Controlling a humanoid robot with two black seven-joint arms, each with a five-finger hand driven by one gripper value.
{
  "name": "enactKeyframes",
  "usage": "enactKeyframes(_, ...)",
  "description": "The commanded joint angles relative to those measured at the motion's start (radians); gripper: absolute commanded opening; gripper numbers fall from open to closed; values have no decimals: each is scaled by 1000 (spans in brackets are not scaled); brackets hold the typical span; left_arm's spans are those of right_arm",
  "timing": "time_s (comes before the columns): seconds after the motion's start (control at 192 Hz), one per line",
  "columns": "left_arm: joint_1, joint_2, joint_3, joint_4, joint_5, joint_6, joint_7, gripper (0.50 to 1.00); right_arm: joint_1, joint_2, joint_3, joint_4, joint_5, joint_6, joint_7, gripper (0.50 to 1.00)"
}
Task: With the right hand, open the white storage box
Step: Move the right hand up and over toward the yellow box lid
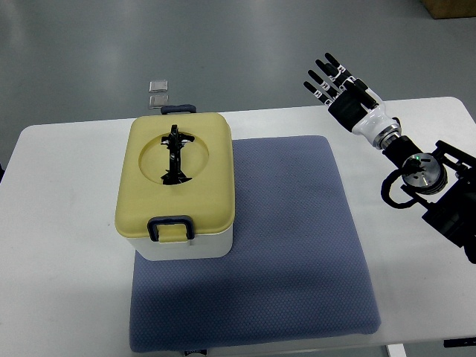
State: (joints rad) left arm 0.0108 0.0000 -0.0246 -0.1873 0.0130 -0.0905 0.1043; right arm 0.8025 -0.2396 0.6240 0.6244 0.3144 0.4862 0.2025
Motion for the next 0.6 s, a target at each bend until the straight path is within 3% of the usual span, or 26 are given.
enactKeyframes(0.0, 0, 0, 0, -3, -1, 0, 0, 1000, 1, -7, 0, 0, 0, 0, 0, 928)
enactKeyframes(0.375, 0, 0, -1, 2, -1, 3, 0, 1000, 12, -13, -3, 0, -26, 3, -2, 928)
enactKeyframes(0.594, 0, 0, 0, 3, -1, 3, 0, 1000, 61, -41, -3, -3, -320, 14, -20, 928)
